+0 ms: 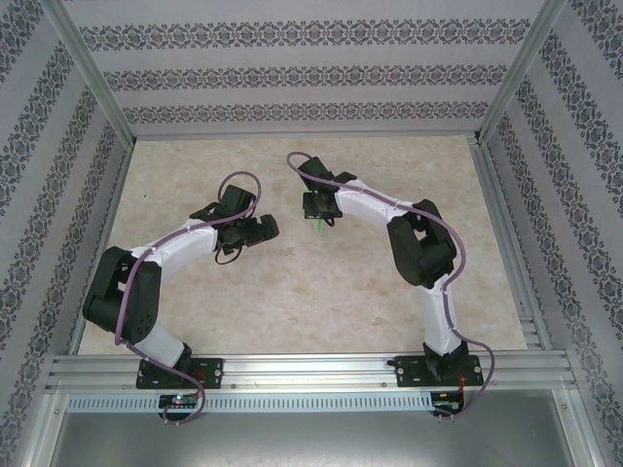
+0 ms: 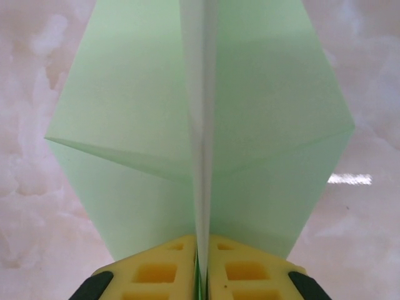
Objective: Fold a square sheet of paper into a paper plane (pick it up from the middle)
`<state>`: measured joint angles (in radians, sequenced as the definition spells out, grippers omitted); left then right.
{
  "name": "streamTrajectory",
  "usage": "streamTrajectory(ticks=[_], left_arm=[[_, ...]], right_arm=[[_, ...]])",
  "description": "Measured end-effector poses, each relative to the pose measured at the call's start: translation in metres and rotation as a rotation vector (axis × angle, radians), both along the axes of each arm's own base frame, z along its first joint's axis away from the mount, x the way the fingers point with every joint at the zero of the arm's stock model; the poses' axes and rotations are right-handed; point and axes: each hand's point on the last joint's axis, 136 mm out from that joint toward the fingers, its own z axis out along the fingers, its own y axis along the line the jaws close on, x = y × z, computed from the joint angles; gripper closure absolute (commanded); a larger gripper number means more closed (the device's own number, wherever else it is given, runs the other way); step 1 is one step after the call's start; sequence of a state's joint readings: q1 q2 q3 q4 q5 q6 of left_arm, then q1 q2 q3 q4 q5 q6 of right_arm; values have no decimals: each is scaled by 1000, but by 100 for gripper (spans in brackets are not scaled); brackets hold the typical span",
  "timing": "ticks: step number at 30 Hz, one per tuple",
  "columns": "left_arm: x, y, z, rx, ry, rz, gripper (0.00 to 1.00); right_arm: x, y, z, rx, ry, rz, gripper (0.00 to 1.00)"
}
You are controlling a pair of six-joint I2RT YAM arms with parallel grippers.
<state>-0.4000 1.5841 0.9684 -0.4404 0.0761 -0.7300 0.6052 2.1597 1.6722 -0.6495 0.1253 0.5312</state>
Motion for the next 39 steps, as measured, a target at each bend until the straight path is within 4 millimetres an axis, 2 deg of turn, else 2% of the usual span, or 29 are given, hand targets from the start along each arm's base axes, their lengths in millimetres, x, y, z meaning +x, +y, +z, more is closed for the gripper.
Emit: streamTrajectory(ticks=[8, 13, 14, 16, 18, 21, 23, 25, 27, 29, 30, 32, 34, 35, 37, 39], left_arm=[[-2, 1, -1, 12, 6, -17, 0], [-1, 1, 1, 29, 3, -36, 0], [1, 1, 3, 34, -2, -39, 0], [6, 3, 9, 50, -20, -41, 0], [15, 5, 20, 76, -52, -38, 0], [33, 10, 44, 118, -128, -21, 0], [43, 16, 58, 150, -179, -1, 0], [49, 28, 71, 188, -228, 29, 0], [55, 47, 86, 238, -280, 77, 0], [60, 66, 100, 284, -333, 126, 0], [61, 77, 106, 310, -362, 153, 0], [60, 95, 111, 363, -402, 196, 0], [53, 114, 110, 429, -426, 235, 0], [47, 124, 106, 465, -428, 253, 0], [37, 140, 98, 523, -424, 278, 0], [26, 159, 89, 579, -419, 303, 0]], right_arm=[[-3, -7, -30, -15, 88, -18, 84], [2, -4, -29, -5, 96, -24, 78], [3, -3, -27, -2, 95, -25, 76], [4, -2, -22, 2, 93, -26, 63], [5, -1, -15, 9, 85, -31, 46], [4, -5, 8, 15, 55, -34, 31], [3, -10, 41, 28, -4, -41, 24], [1, -20, 82, 50, -90, -54, 17], [-5, -39, 131, 68, -206, -75, 11], [-11, -67, 170, 61, -325, -114, 2], [-14, -85, 186, 44, -389, -142, 2], [-19, -121, 200, -17, -475, -194, 2], [-26, -159, 195, -110, -521, -257, 2], [-28, -179, 186, -167, -531, -289, 2], [-33, -214, 160, -278, -517, -336, 2], [-42, -247, 125, -375, -482, -372, 2]])
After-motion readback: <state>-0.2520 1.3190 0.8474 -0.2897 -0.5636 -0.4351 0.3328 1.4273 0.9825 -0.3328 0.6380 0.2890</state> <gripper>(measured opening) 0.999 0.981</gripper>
